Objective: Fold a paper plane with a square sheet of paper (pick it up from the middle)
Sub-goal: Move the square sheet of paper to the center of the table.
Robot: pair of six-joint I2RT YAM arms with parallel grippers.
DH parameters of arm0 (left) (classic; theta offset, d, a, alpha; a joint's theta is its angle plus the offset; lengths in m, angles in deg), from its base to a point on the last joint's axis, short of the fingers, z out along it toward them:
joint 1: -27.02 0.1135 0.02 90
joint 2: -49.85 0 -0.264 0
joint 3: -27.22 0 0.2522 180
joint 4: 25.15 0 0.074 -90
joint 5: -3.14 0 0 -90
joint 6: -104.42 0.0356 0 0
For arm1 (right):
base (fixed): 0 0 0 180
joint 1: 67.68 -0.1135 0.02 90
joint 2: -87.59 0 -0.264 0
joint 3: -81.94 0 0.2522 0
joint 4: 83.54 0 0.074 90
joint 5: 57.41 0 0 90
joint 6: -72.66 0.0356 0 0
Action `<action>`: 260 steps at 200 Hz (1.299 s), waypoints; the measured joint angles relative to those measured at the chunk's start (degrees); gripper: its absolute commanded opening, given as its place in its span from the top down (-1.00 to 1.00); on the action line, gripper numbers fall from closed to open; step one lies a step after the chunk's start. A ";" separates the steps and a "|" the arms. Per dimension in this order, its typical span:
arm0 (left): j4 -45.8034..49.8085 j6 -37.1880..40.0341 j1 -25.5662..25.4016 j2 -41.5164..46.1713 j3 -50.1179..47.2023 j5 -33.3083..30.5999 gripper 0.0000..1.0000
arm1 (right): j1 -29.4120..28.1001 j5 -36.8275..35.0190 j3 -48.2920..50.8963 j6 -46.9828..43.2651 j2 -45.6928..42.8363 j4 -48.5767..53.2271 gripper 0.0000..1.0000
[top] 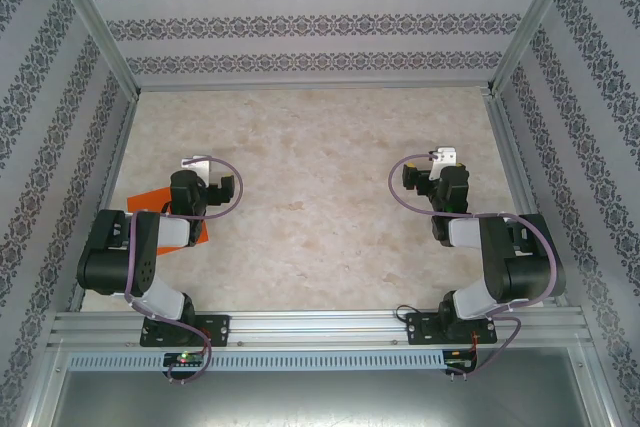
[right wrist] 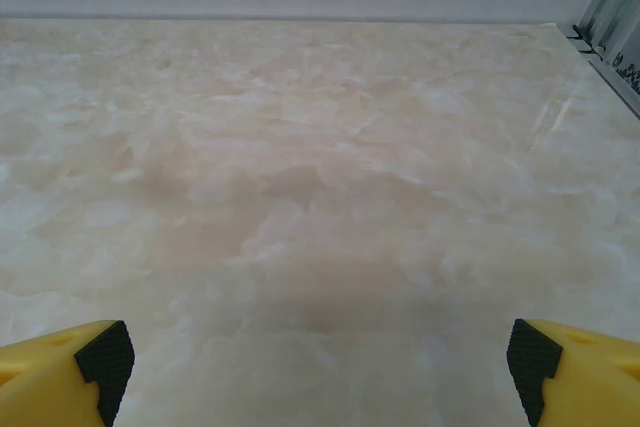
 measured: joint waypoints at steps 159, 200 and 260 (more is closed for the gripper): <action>9.86 -2.40 0.00 10.01 2.16 -2.62 -1.00 | 0.76 0.48 0.76 0.44 -9.38 5.16 -0.95; 27.10 -10.49 0.00 21.64 10.32 -6.45 -1.00 | -0.31 4.24 -4.26 0.90 -20.41 18.16 -0.95; 55.47 -22.91 0.85 25.62 16.81 -10.45 -1.00 | -10.16 14.49 -13.16 3.41 -22.62 36.39 -0.95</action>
